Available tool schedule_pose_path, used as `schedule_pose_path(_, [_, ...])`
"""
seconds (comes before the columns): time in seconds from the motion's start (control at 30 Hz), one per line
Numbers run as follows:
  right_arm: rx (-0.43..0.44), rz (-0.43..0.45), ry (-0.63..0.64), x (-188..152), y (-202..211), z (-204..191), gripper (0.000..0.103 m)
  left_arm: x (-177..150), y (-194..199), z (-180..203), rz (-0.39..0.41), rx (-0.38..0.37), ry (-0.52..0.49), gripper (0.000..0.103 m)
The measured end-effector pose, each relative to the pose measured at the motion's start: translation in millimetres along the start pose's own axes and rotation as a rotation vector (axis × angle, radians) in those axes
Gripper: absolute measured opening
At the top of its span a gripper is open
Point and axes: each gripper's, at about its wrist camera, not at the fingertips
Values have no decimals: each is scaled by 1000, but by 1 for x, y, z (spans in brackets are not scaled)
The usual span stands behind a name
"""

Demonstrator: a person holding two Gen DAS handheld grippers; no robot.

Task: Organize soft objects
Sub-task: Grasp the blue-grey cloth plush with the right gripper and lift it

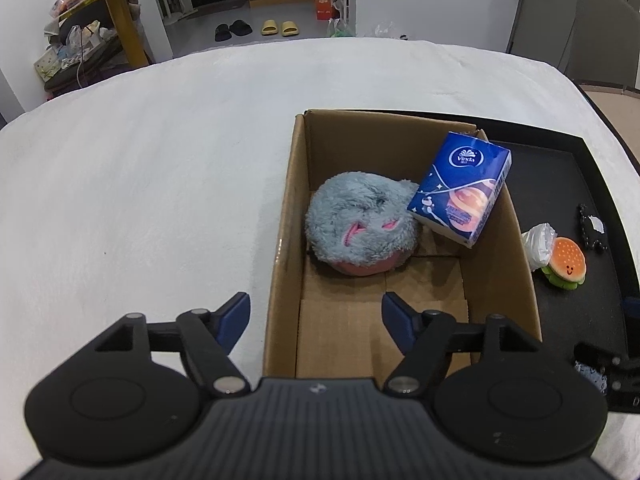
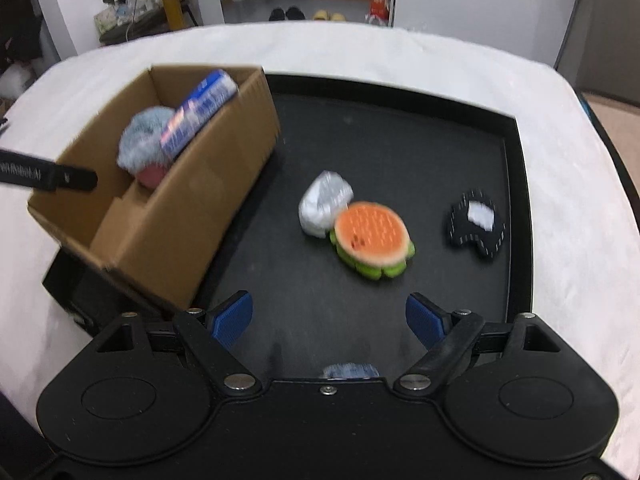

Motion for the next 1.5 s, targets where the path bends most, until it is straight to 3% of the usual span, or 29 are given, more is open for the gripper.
schedule_pose_path(0.5, [-34,-128,-39,-44,-18,22,86,-5,-2,9,-8,25,-16,74])
schedule_pose_path(0.6, [-54,-149,-45,-51,-22,30,76,-6,-2,10,-7,26,-10,74])
schedule_pose_path(0.7, [-49,-140,-57,-56,-20,37,58,-7,-2,10,-9,25,-9,74])
schedule_pose_path(0.73, [-51,-133,-47,-56,-19,38,46,-8,-1,11,-9,24,-7,74])
schedule_pose_path(0.87, [-56,-119,-40,-53,-15,40,28,-10,-1,12,-10,17,-9,74])
schedule_pose_path(1.07, [-57,-76,-40,-50,-7,41,19,-13,-6,8,-25,26,-11,74])
schedule_pose_path(1.5, [-64,31,-49,-21,8,42,19,-12,-3,0,-16,34,-8,74])
Point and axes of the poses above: each gripper's, at about its wrist camera, not at the fingertips, and y roughly against the way its jaws point, z to its right, x to its top, and after that the axes turned 2 degrees about z, right-handed
